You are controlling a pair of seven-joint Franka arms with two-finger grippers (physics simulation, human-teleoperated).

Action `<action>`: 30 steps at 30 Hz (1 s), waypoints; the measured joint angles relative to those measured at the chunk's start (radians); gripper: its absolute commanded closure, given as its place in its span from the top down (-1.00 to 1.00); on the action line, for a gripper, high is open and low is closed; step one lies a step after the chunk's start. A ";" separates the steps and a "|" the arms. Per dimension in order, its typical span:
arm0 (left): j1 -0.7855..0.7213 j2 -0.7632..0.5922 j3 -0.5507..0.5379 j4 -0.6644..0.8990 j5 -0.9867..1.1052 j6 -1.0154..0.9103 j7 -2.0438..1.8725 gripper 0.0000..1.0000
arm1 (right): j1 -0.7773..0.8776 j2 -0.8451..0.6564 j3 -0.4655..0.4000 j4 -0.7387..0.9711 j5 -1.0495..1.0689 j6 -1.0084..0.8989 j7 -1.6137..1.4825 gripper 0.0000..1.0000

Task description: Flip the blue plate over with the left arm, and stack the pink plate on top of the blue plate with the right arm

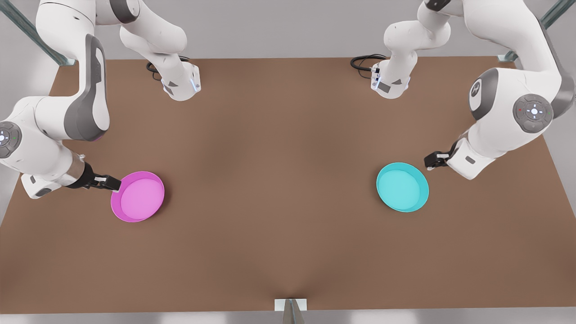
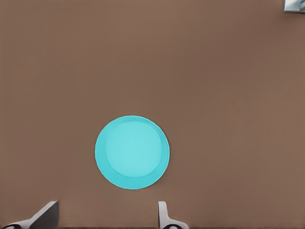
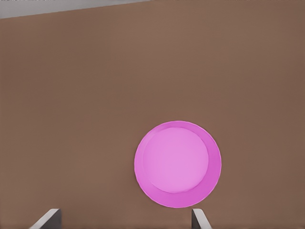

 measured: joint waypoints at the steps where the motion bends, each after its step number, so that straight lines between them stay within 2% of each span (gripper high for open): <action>1: 0.013 0.033 -0.001 0.001 -0.001 -0.003 -0.004 1.00 | 0.000 0.000 0.000 0.000 0.000 0.000 0.000 1.00; 3: 0.155 0.152 -0.002 -0.004 -0.023 0.011 0.004 1.00 | 0.000 0.000 0.000 -0.001 0.000 0.000 0.000 1.00; 5: 0.182 0.255 -0.001 -0.023 -0.051 0.072 0.105 1.00 | -0.001 0.000 0.000 -0.001 0.001 0.000 0.000 1.00; 7: 0.203 0.248 0.001 -0.087 -0.067 0.160 0.131 1.00 | -0.002 0.001 0.000 -0.001 0.001 0.000 0.000 1.00; 9: 0.305 0.177 0.000 -0.370 -0.085 0.488 0.252 1.00 | -0.002 0.002 0.000 -0.001 0.001 0.000 0.000 1.00; 10: 0.310 0.153 0.002 -0.449 -0.098 0.549 0.253 1.00 | -0.002 0.001 0.000 -0.001 0.001 0.000 0.000 1.00; 12: 0.301 0.004 0.022 -0.732 -0.133 0.717 0.252 1.00 | -0.002 0.002 0.000 -0.001 0.001 0.000 -0.001 1.00; 13: 0.311 -0.009 0.021 -0.815 -0.155 0.791 0.254 1.00 | -0.002 0.002 0.000 -0.001 0.001 0.000 0.000 1.00; 15: 0.373 0.019 0.011 -0.829 -0.201 0.797 0.350 1.00 | -0.002 0.001 0.000 -0.001 0.002 0.000 -0.001 1.00; 21: 0.365 0.123 0.009 -0.798 -0.333 0.832 0.396 1.00 | -0.002 0.002 0.000 -0.002 0.002 0.000 0.000 1.00; 30: 0.362 0.241 0.009 -0.755 -0.376 0.879 0.464 1.00 | 0.000 0.000 0.000 0.001 0.002 0.000 -0.002 1.00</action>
